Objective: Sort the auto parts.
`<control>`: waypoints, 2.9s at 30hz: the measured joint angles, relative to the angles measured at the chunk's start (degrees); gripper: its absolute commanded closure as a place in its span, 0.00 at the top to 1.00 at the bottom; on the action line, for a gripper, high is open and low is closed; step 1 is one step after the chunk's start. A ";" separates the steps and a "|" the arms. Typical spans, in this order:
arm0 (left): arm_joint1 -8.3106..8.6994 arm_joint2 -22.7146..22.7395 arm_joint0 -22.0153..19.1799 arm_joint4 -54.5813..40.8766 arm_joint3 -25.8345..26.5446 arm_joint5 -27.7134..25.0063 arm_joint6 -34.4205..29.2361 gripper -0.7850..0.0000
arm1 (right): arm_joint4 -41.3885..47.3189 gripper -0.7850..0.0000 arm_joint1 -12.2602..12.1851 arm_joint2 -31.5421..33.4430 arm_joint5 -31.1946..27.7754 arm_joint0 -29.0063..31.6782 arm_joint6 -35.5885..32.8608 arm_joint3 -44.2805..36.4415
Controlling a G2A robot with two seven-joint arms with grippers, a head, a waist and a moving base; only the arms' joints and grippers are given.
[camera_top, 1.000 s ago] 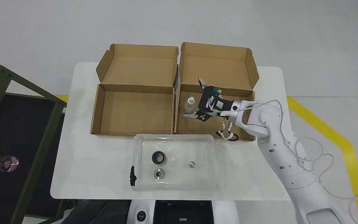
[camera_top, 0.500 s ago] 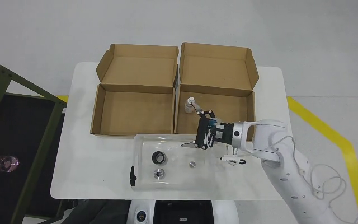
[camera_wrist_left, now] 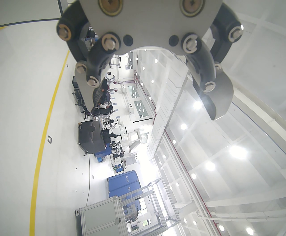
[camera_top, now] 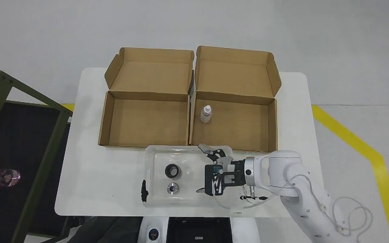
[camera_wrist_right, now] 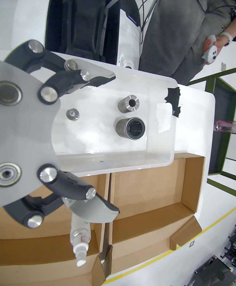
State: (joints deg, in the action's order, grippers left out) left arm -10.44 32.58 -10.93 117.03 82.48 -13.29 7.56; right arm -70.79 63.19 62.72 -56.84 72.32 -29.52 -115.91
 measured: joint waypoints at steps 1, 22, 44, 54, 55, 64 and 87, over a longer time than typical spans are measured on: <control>0.00 0.00 0.00 0.00 0.00 0.00 0.00 1.00 | -0.34 1.00 -0.06 -0.24 -0.26 -0.09 -0.52 0.13; 0.00 0.00 0.00 0.00 0.00 0.00 0.00 1.00 | -3.78 1.00 -2.46 -8.36 -1.16 -4.08 -11.17 2.00; 0.00 0.00 0.00 0.00 0.00 0.00 0.00 1.00 | -6.37 0.65 -3.45 -14.16 -1.16 -8.42 -15.97 4.57; 0.00 0.00 0.00 0.00 0.00 0.00 0.00 1.00 | -7.71 0.46 -3.42 -17.30 -1.16 -10.26 -16.78 5.33; 0.00 0.00 0.00 0.00 0.00 0.00 0.00 1.00 | -7.86 0.45 -3.42 -17.60 -1.14 -10.43 -16.78 5.47; 0.00 0.00 0.00 0.00 0.00 0.00 0.00 1.00 | -6.99 0.00 -3.48 -19.45 -0.67 -11.76 -17.25 6.13; 0.00 0.00 0.00 0.00 0.00 0.00 0.00 1.00 | -5.22 0.00 -4.37 -12.90 5.35 -10.32 0.21 2.30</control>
State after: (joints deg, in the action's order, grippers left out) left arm -10.44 32.58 -10.93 117.03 82.48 -13.29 7.56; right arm -76.01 58.82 49.82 -51.49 62.00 -29.31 -113.61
